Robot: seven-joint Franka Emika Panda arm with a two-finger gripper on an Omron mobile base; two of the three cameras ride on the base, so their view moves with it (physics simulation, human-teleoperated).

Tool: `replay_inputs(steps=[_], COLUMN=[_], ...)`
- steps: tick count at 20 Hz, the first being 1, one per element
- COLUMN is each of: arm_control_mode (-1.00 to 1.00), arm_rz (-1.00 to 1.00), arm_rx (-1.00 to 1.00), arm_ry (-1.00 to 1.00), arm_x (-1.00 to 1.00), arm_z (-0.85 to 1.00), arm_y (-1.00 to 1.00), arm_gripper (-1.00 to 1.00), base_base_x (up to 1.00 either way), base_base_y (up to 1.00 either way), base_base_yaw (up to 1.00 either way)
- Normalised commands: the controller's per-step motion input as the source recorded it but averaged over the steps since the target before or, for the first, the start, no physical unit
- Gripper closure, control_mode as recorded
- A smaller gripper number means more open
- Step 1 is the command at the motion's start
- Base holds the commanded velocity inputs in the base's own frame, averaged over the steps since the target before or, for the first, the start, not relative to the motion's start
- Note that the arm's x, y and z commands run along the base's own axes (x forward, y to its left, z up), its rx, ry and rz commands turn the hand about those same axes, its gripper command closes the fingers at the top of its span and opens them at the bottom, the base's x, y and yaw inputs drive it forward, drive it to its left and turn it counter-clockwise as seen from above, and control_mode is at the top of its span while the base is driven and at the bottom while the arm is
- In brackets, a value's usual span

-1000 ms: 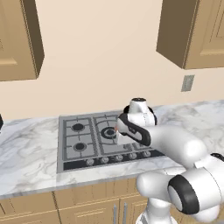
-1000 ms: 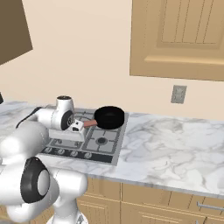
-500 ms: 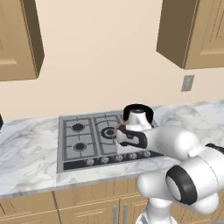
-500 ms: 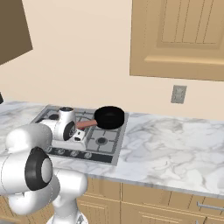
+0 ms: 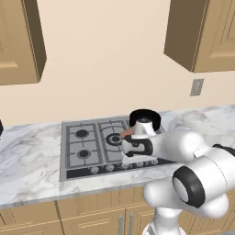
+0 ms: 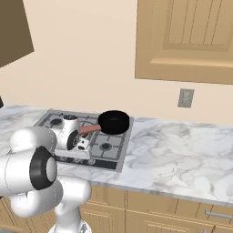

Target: Turn on the rear right burner of the stove.

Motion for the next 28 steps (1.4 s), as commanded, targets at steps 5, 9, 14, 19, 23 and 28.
replay_inputs(steps=[5, 9, 14, 19, 23, 28], arm_control_mode=[-1.00, -1.00, -1.00, -1.00, -1.00, -1.00], arm_rz=[0.00, 0.00, 0.00, 0.00, 0.00, 0.00], arm_rx=[0.03, 0.04, 0.03, 0.00, 0.00, 0.00], arm_ry=[0.00, 0.00, 0.00, 0.00, 0.00, 0.00], arm_x=[0.07, 0.08, 0.04, 0.02, 0.00, -0.03], arm_z=[-0.01, -0.02, -0.10, -0.16, -0.15, -0.03], arm_y=[0.00, 0.00, 0.00, 0.00, 0.00, 0.00], arm_gripper=[-1.00, -1.00, 1.00, 1.00, 1.00, 1.00], base_base_x=[0.00, 0.00, 0.00, 0.00, 0.00, 0.00], base_base_y=[0.00, 0.00, 0.00, 0.00, 0.00, 0.00], base_base_yaw=[0.00, 0.00, 0.00, 0.00, 0.00, 0.00])
